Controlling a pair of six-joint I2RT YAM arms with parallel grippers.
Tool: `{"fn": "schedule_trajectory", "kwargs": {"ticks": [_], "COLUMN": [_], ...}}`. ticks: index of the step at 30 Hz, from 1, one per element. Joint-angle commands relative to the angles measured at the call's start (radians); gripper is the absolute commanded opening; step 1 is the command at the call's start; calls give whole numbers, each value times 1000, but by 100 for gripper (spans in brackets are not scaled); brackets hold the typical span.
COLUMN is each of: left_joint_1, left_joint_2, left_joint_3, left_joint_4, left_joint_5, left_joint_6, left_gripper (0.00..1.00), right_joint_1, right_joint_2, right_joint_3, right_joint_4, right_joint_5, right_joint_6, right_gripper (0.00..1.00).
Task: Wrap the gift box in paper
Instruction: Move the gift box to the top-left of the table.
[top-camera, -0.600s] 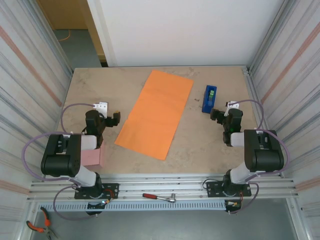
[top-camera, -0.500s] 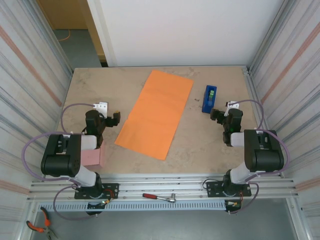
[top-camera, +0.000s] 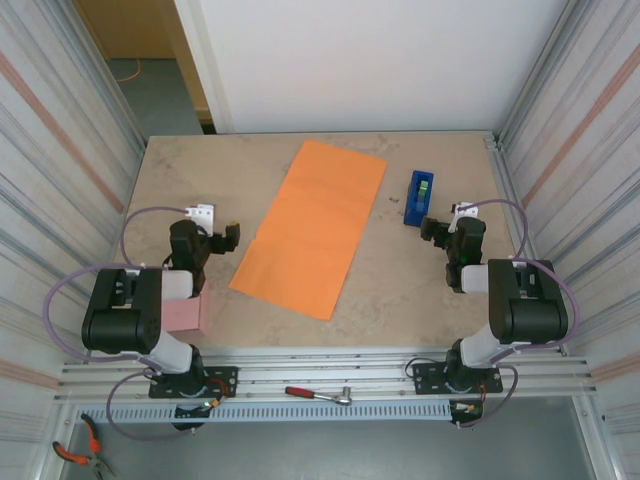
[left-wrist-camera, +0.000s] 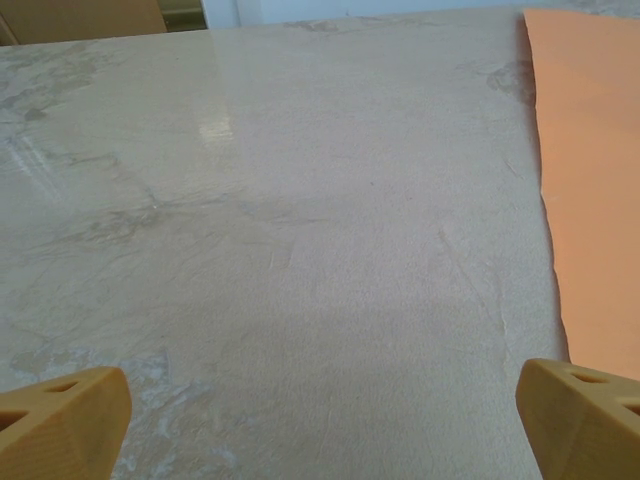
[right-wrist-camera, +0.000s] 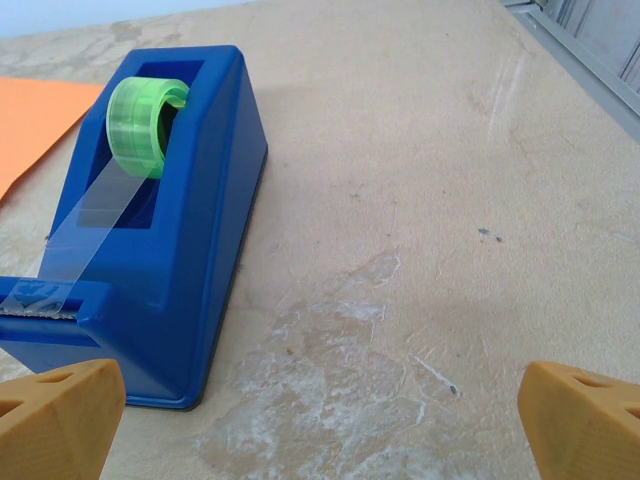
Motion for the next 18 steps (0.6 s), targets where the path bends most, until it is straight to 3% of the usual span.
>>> {"fn": "schedule_trajectory", "kwargs": {"ticks": [1,8,15,18], "left_joint_1": [8,7,8,7], "left_joint_2": [0,-10,-134,-230], "left_joint_3": [5,9,104,150], "left_joint_4": [-4,-10,-278,-450], "left_joint_5": [15,-3,-51,-94], "left_joint_6": [-9,-15,-43,-119], "left_gripper": [99,99,99,99], "right_joint_1": [5,-5,-3,15], "right_joint_2": [-4,-4,-13,-105], "right_joint_3": [-12,-8,-13,46], "right_joint_4": [27,21,30,-157], "right_joint_5": [20,-1,17,101], "right_joint_6": [-11,-6,-4,3], "right_gripper": [99,99,99,99]}}
